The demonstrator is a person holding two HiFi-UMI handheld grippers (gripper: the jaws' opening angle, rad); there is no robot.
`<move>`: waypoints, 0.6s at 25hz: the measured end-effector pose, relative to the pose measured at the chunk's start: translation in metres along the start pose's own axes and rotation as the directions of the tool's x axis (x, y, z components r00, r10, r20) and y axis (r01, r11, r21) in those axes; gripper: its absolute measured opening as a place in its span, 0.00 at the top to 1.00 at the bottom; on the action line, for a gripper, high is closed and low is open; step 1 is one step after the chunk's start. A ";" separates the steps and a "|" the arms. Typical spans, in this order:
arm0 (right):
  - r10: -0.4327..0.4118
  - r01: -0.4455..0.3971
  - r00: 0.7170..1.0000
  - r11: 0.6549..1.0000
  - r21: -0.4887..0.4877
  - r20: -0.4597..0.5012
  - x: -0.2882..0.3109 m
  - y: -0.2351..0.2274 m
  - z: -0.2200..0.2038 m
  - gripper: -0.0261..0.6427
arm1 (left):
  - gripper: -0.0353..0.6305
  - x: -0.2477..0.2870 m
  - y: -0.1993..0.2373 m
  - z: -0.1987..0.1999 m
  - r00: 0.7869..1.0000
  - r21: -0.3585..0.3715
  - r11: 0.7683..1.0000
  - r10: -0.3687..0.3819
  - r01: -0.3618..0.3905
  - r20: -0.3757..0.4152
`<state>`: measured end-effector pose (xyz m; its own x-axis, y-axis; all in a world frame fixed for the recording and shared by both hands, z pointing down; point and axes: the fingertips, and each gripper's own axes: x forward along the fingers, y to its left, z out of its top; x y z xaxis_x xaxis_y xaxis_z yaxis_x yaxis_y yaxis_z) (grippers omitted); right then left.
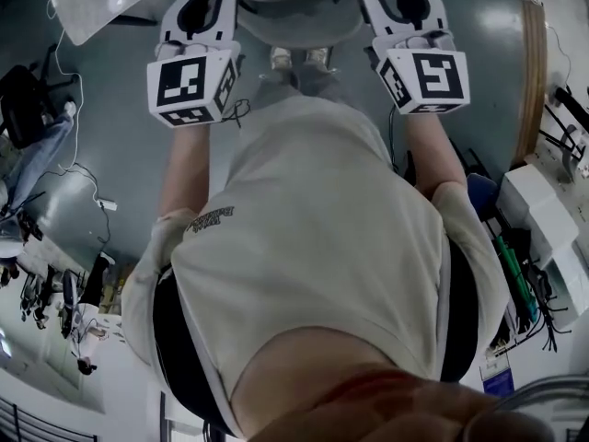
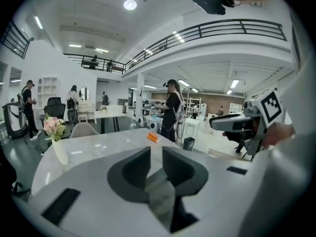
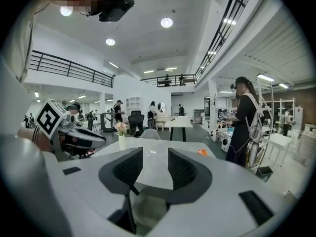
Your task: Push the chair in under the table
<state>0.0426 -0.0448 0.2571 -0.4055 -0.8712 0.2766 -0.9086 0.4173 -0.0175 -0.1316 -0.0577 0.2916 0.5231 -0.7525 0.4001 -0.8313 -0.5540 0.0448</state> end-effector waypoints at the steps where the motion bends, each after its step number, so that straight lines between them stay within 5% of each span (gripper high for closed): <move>1: -0.005 0.005 1.000 1.000 0.001 -0.022 0.005 -0.006 -0.007 0.71 | 0.81 0.005 0.006 -0.007 1.000 -0.011 1.000 0.007 -0.007 -0.026; 6: -0.040 0.049 0.988 0.997 0.057 -0.149 0.026 -0.048 -0.060 0.69 | 0.68 0.037 0.029 -0.053 0.984 -0.037 0.998 0.046 -0.053 -0.174; 15: -0.047 0.091 0.920 0.991 0.096 -0.388 0.051 -0.102 -0.172 0.64 | 0.62 0.084 0.032 -0.129 0.940 0.000 0.999 0.035 -0.037 -0.339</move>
<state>0.1313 -0.0878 0.4380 -0.2912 -0.7213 0.6284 -0.9473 0.3093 -0.0839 -0.1391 -0.0926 0.4447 0.3992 -0.6061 0.6879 -0.8500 -0.5260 0.0298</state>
